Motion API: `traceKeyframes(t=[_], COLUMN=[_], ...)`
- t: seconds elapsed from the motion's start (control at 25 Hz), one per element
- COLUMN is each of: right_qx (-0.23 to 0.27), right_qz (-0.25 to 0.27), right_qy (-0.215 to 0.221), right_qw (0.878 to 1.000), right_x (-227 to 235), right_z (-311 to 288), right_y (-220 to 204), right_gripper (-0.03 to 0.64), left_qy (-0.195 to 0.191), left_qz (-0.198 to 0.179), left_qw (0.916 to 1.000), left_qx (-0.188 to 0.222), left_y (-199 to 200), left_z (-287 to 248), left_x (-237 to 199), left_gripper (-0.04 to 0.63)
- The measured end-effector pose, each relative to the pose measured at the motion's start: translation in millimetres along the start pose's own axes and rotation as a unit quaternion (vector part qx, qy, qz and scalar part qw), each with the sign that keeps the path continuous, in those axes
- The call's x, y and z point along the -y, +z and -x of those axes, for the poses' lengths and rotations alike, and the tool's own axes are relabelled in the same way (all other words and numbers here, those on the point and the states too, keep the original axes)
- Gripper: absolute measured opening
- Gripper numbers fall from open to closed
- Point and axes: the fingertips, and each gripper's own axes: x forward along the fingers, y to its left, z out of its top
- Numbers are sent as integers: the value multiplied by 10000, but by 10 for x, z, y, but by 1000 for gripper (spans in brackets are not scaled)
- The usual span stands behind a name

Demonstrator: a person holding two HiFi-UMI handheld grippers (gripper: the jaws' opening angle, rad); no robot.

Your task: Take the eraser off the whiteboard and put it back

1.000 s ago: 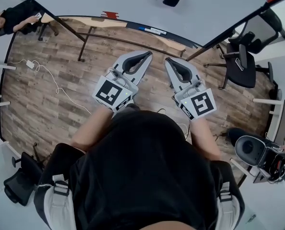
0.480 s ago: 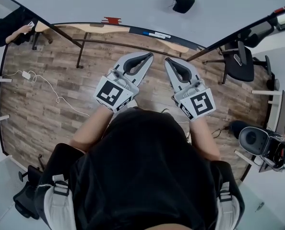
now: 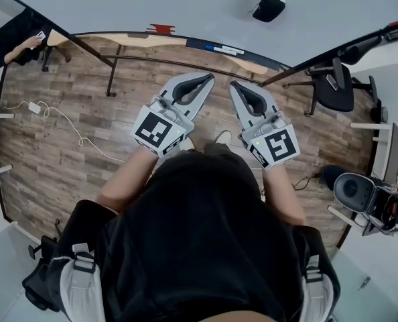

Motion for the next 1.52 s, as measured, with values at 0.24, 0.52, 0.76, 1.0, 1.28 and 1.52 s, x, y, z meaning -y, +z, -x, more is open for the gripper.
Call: traceKeyframes(t=[0.24, 0.52, 0.76, 1.0, 1.28, 1.52], right_qx=[6, 263, 407, 487, 500, 378], right_qz=[-96, -137, -108, -138, -279, -410], right_qy=[32, -87, -125, -220, -444, -993], right_qw=[9999, 9995, 9990, 9985, 9974, 9935], right_x=[152, 647, 1138, 1622, 2024, 2275], right_z=[-92, -270, -392, -450, -475, -528], right_y=[-55, 50, 137, 180, 133, 56], right_gripper=[2, 2, 2, 2, 2, 9], left_qy=[83, 156, 221, 227, 190, -151], left_qz=[63, -44, -230, -353, -426, -397], left_qw=[9999, 9998, 9995, 9991, 9988, 9989], left_qx=[-79, -93, -65, -112, -158, -173], left_y=[-68, -4, 141, 204, 206, 188], left_z=[-102, -467, -914, -1363, -1690, -1878], left_x=[-119, -302, -542, -717, -844, -969], left_gripper=[-5, -5, -5, -5, -5, -5])
